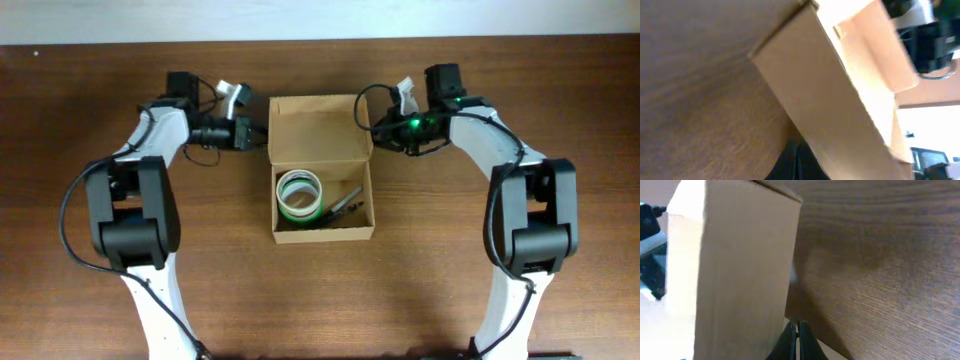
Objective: Pack container
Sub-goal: 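Bring both grippers to the box lid's side flaps, then fold the lid down over the box with both grippers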
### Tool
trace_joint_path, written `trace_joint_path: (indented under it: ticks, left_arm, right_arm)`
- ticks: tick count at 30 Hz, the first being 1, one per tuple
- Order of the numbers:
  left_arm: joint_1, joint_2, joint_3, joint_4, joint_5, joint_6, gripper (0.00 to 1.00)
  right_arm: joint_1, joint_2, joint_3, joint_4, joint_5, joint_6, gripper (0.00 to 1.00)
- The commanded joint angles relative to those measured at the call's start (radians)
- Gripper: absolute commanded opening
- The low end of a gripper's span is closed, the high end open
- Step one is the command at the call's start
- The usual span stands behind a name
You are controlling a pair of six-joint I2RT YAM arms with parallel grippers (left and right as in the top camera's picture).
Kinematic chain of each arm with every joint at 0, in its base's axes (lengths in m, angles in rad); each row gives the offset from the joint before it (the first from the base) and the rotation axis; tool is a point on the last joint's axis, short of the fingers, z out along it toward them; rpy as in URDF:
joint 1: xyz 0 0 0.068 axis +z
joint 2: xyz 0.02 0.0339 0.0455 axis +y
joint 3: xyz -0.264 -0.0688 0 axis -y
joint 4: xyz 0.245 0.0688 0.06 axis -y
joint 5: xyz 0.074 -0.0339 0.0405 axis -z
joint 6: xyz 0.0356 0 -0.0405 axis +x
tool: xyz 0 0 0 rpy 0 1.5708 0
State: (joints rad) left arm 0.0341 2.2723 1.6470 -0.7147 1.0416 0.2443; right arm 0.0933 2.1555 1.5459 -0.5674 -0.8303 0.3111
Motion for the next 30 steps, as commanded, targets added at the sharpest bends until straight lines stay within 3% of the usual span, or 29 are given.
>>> trace_joint_path:
  ticks: [1, 22, 30]
  left_arm:
    - [0.021, -0.009, 0.061, -0.003, 0.146, 0.003, 0.02]
    - [0.013, -0.171, 0.077, -0.089, 0.16, 0.003, 0.02]
    - [0.01, -0.365, 0.077, -0.314, 0.005, 0.003, 0.02]
  right_arm:
    - [-0.029, 0.009, 0.006, 0.017, -0.126, -0.027, 0.04]
    - [-0.001, -0.148, 0.097, 0.013, -0.217, -0.082, 0.04]
    - [0.003, -0.278, 0.097, -0.166, -0.067, -0.17, 0.04]
